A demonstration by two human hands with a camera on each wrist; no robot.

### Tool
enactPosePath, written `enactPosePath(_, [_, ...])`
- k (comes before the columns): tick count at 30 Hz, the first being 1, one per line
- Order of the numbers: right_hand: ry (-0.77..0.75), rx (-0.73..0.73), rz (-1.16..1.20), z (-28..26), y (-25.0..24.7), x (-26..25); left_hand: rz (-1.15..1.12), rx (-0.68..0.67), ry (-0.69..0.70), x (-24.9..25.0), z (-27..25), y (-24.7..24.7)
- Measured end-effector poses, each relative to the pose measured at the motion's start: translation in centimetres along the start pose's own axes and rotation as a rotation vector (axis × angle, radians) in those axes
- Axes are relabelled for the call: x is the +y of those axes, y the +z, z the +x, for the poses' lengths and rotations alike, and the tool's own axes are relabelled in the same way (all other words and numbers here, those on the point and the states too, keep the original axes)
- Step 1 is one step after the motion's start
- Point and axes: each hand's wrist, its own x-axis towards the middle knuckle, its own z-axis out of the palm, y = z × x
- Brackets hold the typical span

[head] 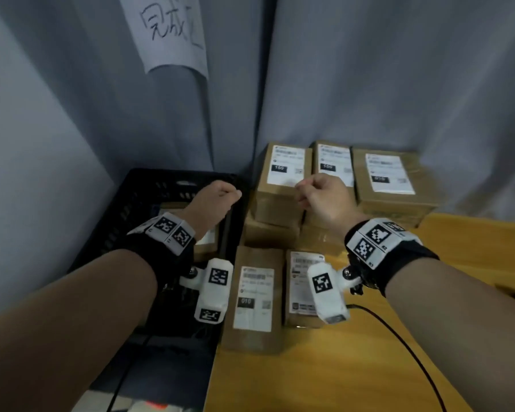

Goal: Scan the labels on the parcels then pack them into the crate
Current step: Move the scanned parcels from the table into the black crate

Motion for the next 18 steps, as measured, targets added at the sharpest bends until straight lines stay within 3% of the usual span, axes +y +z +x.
enactPosePath(5, [-0.071,0.128,-0.183,1.1,-4.3,2.1,-0.031,-0.037,-0.156,2.6,2.2,4.0])
enactPosePath(9, [-0.159,0.154,-0.376,3.0,-5.0,3.3,-0.059,-0.071,-0.243,3.4,5.1,6.0])
enactPosePath(14, [-0.235,-0.060,-0.778,4.6,-4.0,3.5,-0.153,-0.067,-0.350,3.0,6.4,7.8])
enactPosePath(18, [-0.254,-0.208,-0.883,5.1,-3.3,3.1,-0.327,-0.115,-0.422,2.8,5.6,8.2])
